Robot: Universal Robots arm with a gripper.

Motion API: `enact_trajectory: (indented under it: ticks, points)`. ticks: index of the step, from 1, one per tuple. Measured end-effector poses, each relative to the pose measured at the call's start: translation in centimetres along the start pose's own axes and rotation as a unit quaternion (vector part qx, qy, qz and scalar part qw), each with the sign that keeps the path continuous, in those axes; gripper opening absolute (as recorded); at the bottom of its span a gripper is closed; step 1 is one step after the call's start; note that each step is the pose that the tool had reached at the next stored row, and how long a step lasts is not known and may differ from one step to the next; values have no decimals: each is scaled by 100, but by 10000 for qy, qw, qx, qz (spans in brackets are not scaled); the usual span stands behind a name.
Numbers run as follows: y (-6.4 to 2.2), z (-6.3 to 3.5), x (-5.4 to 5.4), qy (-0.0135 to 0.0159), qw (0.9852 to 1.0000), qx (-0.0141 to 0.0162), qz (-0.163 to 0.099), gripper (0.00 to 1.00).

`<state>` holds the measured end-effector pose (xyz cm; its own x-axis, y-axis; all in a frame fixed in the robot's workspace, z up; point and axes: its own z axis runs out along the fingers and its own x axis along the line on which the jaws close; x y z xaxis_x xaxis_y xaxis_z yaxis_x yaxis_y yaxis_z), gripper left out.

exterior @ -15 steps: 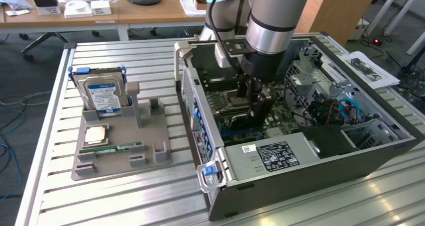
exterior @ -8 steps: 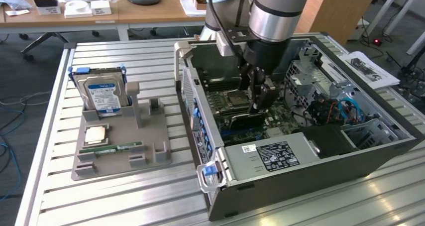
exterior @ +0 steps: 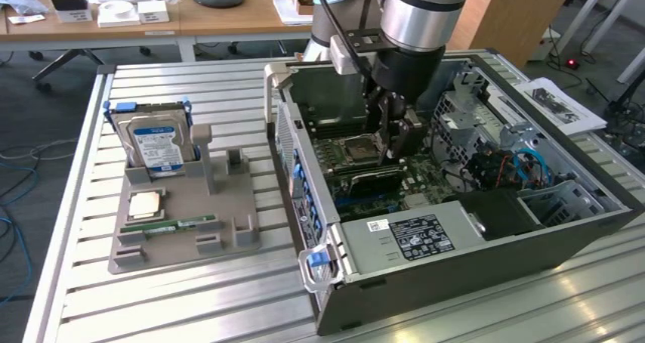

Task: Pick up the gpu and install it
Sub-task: 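Insert the gpu into the slot, then press down on the gpu until it lock into place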

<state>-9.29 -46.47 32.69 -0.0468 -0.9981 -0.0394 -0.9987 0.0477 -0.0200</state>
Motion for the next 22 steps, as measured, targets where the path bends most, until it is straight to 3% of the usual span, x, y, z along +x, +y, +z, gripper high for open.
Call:
enact_trajectory:
  ticks: [13,15,16,18,22]
  points:
    - [0,-1,0,1,10000,0,0,74]
    - [0,-1,0,1,10000,-1,0,61]
    - [0,-1,0,1,10000,-1,0,61]
    - [0,-1,0,1,10000,-1,0,49]
    - [0,-1,0,1,10000,-1,0,38]
